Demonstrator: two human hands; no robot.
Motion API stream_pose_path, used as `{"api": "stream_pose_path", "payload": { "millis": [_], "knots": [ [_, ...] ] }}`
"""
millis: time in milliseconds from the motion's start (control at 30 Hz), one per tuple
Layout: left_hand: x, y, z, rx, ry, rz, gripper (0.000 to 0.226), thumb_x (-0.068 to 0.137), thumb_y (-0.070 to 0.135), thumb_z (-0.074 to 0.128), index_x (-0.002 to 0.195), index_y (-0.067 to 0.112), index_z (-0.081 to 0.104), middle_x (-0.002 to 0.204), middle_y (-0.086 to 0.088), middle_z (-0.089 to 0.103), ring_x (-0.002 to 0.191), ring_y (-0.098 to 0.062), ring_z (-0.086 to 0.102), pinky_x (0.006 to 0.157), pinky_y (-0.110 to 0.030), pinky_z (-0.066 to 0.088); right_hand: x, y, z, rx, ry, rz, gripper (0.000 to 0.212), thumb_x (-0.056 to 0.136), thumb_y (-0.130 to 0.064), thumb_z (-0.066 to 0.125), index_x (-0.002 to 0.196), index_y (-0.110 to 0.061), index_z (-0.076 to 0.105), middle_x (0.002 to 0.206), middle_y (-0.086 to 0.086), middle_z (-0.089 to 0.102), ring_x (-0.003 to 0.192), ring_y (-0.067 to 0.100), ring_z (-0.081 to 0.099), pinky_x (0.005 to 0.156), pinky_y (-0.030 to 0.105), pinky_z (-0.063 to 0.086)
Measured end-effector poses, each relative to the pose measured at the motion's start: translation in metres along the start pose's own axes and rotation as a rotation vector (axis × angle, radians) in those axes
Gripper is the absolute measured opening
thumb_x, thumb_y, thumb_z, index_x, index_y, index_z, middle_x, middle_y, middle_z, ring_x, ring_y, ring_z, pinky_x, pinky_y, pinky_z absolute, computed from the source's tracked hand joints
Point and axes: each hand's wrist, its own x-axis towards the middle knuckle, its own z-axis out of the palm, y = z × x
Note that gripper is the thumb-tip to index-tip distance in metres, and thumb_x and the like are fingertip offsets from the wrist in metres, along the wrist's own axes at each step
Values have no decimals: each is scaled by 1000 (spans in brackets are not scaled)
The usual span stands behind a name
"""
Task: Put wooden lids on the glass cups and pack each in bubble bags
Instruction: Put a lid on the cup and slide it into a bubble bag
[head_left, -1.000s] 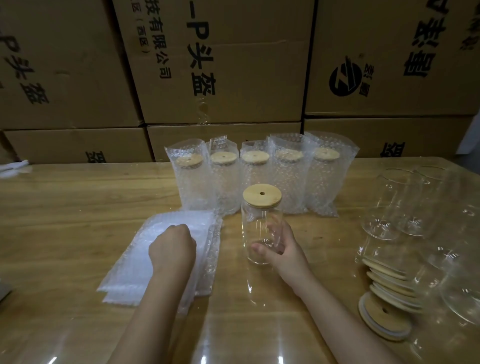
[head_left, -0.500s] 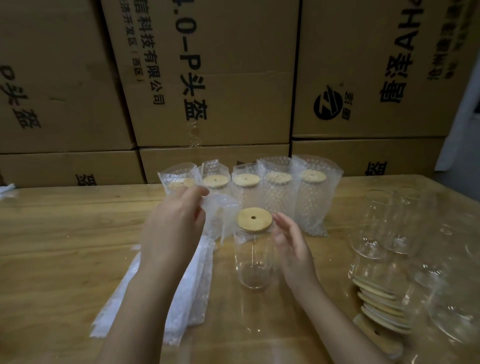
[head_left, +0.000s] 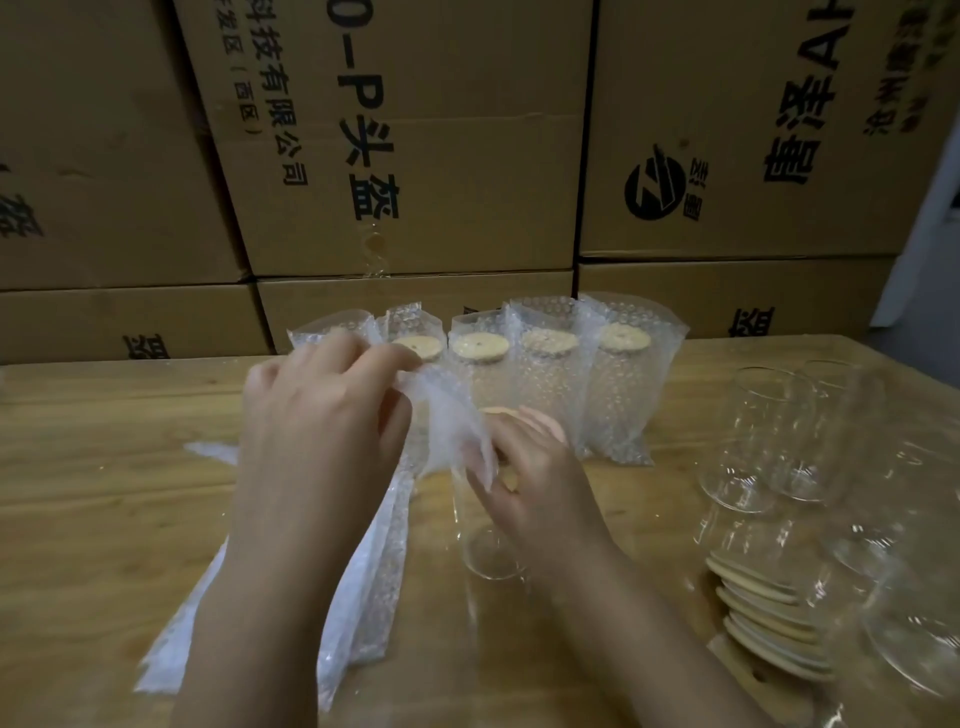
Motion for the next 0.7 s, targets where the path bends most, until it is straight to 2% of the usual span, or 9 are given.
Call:
{"api": "stream_pose_path", "payload": {
  "millis": [100,167,267,333,400,467,500,600,700],
  "knots": [
    [2,-6,6,36,128,17,24,87,3,57,106,12,68,89,-8,61,80,-32,54,81,-42,31,6,-6,-13,336,-94,202,16,94,-22,57,91,-11,68,83,4,68,79,16,62,74,39,50],
    [3,-7,12,80,236,8,26,85,1,62,108,11,67,98,-13,60,89,-33,50,83,-45,30,9,-10,-22,613,-75,311,14,94,-21,58,86,-20,70,81,1,70,76,15,67,66,32,55],
    [3,-4,24,50,402,-64,15,75,-7,65,85,4,65,93,-21,58,88,-33,45,74,-44,32,15,-9,-29,858,-88,458,17,94,-18,59,85,-22,73,79,1,73,74,12,70,68,24,56],
    [2,-4,36,-24,320,11,15,71,-11,67,79,1,63,84,-19,55,73,-32,51,62,-41,37,17,-7,-33,930,-113,555,17,92,-19,60,83,-18,74,78,5,73,72,15,70,70,28,58],
    [-1,-4,47,-222,81,47,8,85,6,66,93,6,64,91,-8,58,71,-25,58,56,-37,47,18,-6,-35,991,-159,633,19,88,-21,62,76,-18,75,75,7,73,69,16,69,64,26,56],
    [-2,-5,51,-433,-187,-35,29,96,38,47,111,19,63,103,14,60,90,-2,59,73,-20,48,18,-7,-37,1019,-220,689,20,88,-23,62,74,-16,74,74,9,72,67,18,69,61,25,55],
    [-3,-5,54,-490,-272,-49,40,95,48,37,117,25,62,110,21,58,100,5,54,82,-11,42,17,-8,-37,1031,-240,702,20,89,-22,61,75,-15,73,74,10,71,65,19,68,59,25,55],
    [-4,-9,60,-573,-349,-57,53,93,56,28,119,29,65,125,26,52,115,10,46,91,-7,34,17,-9,-38,993,-271,697,25,93,-23,58,72,-15,70,67,7,69,61,16,67,56,24,53],
    [-2,-7,57,-657,-261,-120,45,95,60,37,100,32,71,113,24,60,104,7,54,76,-10,42,17,-10,-39,921,-264,694,26,94,-24,58,73,-12,68,65,5,68,58,15,66,55,23,53]
  ]
}}
